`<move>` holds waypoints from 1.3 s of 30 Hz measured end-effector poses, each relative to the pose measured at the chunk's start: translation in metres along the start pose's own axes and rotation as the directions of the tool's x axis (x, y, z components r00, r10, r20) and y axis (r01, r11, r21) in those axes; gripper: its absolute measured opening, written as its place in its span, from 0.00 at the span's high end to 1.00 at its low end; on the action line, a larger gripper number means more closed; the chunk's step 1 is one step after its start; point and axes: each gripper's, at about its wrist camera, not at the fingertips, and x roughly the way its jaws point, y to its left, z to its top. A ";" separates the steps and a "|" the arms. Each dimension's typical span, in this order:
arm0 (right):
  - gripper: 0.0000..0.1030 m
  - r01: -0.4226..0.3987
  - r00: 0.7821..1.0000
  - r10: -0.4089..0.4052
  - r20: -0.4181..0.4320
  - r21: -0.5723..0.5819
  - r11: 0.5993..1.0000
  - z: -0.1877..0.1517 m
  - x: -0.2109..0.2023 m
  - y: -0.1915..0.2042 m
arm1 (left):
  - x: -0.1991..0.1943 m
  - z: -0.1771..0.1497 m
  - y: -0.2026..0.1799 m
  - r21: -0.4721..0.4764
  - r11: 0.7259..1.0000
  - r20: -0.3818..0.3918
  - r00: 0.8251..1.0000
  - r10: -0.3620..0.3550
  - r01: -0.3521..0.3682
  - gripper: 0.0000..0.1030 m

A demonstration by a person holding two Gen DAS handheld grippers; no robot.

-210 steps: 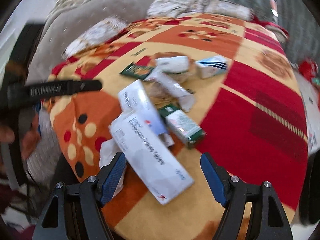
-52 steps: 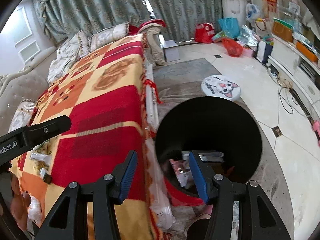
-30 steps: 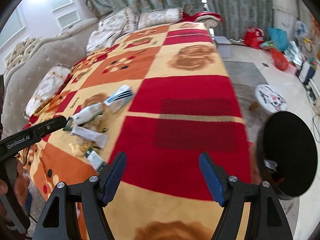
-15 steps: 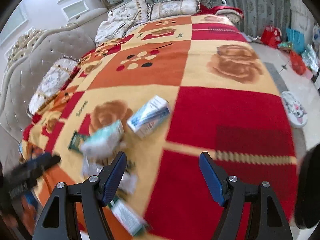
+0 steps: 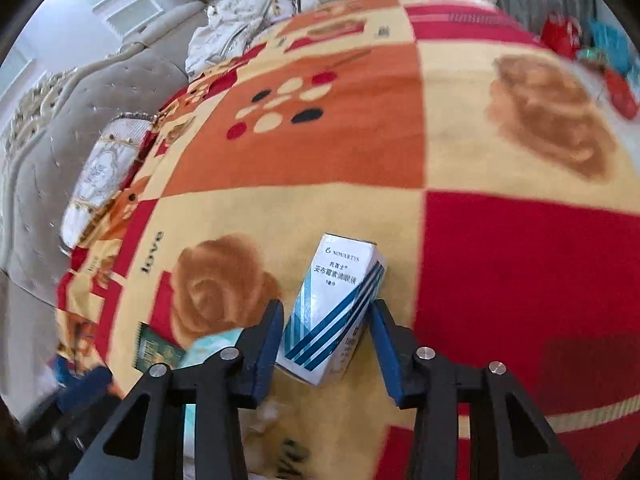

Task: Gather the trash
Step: 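Grasp the blue-white tissue pack with the left tool while the right tool grasps the Novartis box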

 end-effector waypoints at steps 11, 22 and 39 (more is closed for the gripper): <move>0.66 0.099 0.994 -0.103 -0.044 -0.083 0.992 -0.032 -0.055 -0.052 | 0.065 0.005 -0.033 0.022 1.000 -0.143 0.989 0.021 -0.018 0.45; 0.55 0.061 0.998 -0.058 0.037 -0.085 0.994 -0.027 -0.040 -0.039 | 0.060 -0.001 -0.041 0.062 0.998 -0.143 0.990 -0.014 0.023 0.76; 0.71 0.083 0.985 -0.065 0.160 -0.104 0.991 -0.075 -0.116 -0.047 | -0.006 -0.016 -0.091 0.155 0.982 -0.025 0.994 -0.108 0.110 0.83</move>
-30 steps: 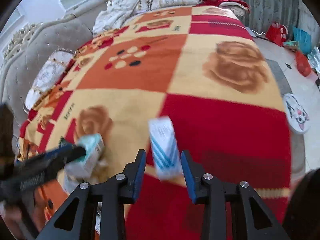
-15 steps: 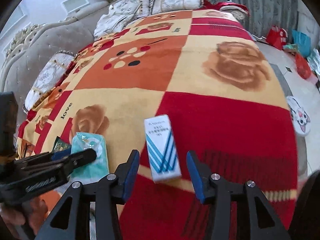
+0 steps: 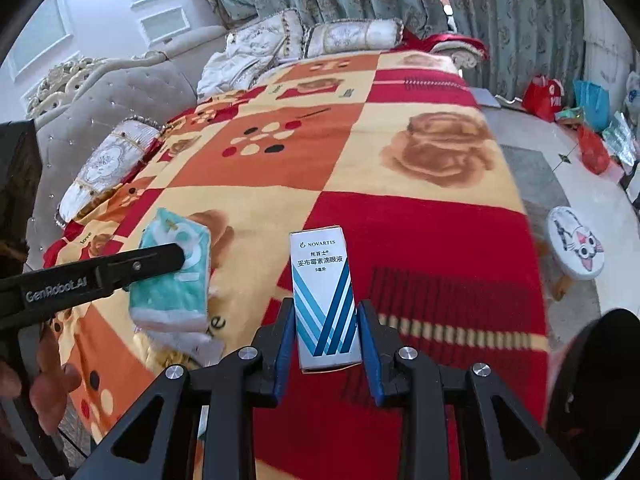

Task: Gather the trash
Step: 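Grasp the blue-white tissue pack with the left tool while the right tool grasps the Novartis box, then carry tissue pack and Novartis box over the black bin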

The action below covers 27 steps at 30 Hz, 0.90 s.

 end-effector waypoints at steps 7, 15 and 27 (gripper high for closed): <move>0.71 0.029 0.999 -0.030 0.027 0.019 0.999 -0.023 -0.035 -0.011 | -0.008 -0.017 -0.031 0.055 0.998 0.015 1.000 0.005 -0.006 0.83; 0.71 0.048 0.997 -0.052 0.060 0.066 0.997 -0.042 -0.068 -0.031 | -0.018 -0.034 -0.072 0.127 0.992 0.026 1.000 -0.012 0.009 0.83; 0.71 0.123 0.987 -0.136 0.086 0.139 0.983 -0.062 -0.107 -0.078 | -0.013 -0.049 -0.144 0.225 0.973 0.005 0.998 -0.062 0.060 0.82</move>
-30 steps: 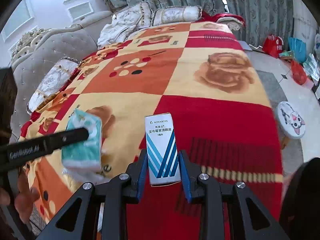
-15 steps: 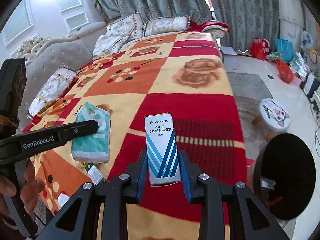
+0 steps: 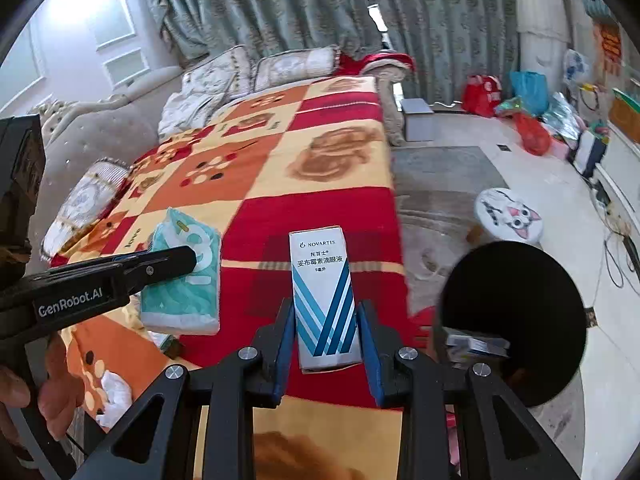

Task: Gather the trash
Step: 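Carry tissue pack and Novartis box over the black bin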

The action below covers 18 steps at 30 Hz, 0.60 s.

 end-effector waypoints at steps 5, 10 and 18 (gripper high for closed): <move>0.71 0.039 0.999 -0.039 0.010 0.033 0.999 -0.004 -0.010 -0.027 | 0.014 0.002 -0.033 0.045 0.999 -0.017 1.000 -0.022 0.023 0.82; 0.71 0.078 0.997 -0.079 0.005 0.073 0.994 -0.008 -0.016 -0.057 | 0.029 0.003 -0.059 0.068 0.996 -0.044 0.998 -0.051 0.054 0.82; 0.71 0.122 0.992 -0.122 -0.012 0.128 0.984 -0.015 -0.015 -0.098 | 0.055 0.006 -0.101 0.104 0.990 -0.085 0.993 -0.088 0.096 0.82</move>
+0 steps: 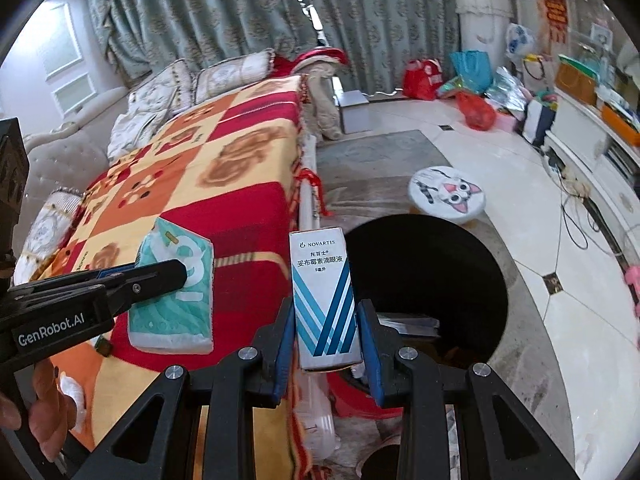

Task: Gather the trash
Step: 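Carry tissue pack and Novartis box over the black bin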

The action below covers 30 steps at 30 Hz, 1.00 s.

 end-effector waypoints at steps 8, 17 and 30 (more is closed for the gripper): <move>0.71 0.022 1.000 -0.021 -0.016 0.067 0.998 0.000 0.009 -0.037 | 0.027 0.012 -0.023 0.014 1.000 -0.031 0.999 -0.015 0.016 0.82; 0.71 0.034 0.999 -0.030 -0.037 0.111 0.993 0.000 0.021 -0.060 | 0.054 0.019 -0.036 0.014 1.000 -0.060 0.998 -0.023 0.024 0.82; 0.71 0.051 0.998 -0.044 -0.051 0.141 0.989 0.001 0.033 -0.076 | 0.073 0.024 -0.039 -0.019 0.999 -0.068 0.996 -0.049 0.048 0.81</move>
